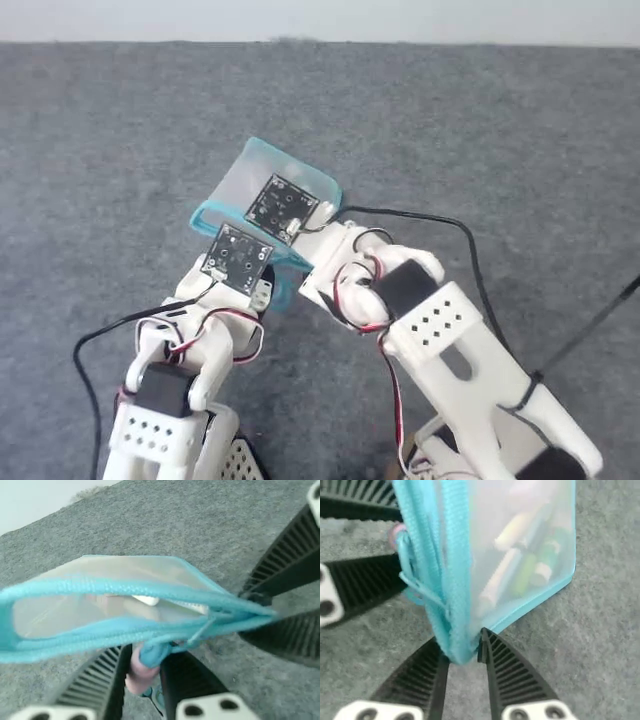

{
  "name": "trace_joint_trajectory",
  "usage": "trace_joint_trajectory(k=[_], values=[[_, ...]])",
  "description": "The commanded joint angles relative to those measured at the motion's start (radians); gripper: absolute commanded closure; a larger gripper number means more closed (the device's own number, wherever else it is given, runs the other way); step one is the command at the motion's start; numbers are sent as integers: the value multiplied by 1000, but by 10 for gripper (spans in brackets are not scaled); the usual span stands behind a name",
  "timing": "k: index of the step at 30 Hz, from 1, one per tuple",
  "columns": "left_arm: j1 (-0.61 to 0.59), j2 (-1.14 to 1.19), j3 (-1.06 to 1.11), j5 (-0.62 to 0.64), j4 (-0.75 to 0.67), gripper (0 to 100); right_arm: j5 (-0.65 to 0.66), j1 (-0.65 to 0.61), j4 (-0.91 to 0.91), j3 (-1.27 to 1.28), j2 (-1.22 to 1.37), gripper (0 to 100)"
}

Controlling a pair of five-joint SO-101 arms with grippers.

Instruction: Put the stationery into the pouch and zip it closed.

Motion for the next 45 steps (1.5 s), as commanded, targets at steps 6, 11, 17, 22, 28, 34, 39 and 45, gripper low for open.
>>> trace_joint_trajectory(k=[6, 11, 17, 22, 28, 34, 39, 45], values=[[-149, 5, -47, -8, -15, 990, 57, 120, -2, 81, -5, 991], [-199, 5, -64, -8, -14, 990, 72, 171, -35, 117, -7, 991], [-244, 6, -64, -9, -15, 990, 144, 292, -27, 129, -7, 991], [-239, 9, -61, -9, -15, 990, 210, 432, -27, 144, -7, 991], [-239, 11, -59, -9, -15, 990, 258, 524, -30, 146, -5, 991], [-140, 11, -1, -31, -40, 990, 258, 484, -21, 146, -19, 991], [-107, 9, -15, -23, -41, 990, 222, 234, 33, 176, -110, 950], [-138, 11, -22, -23, -37, 990, 189, -24, -108, 354, -360, 738]])
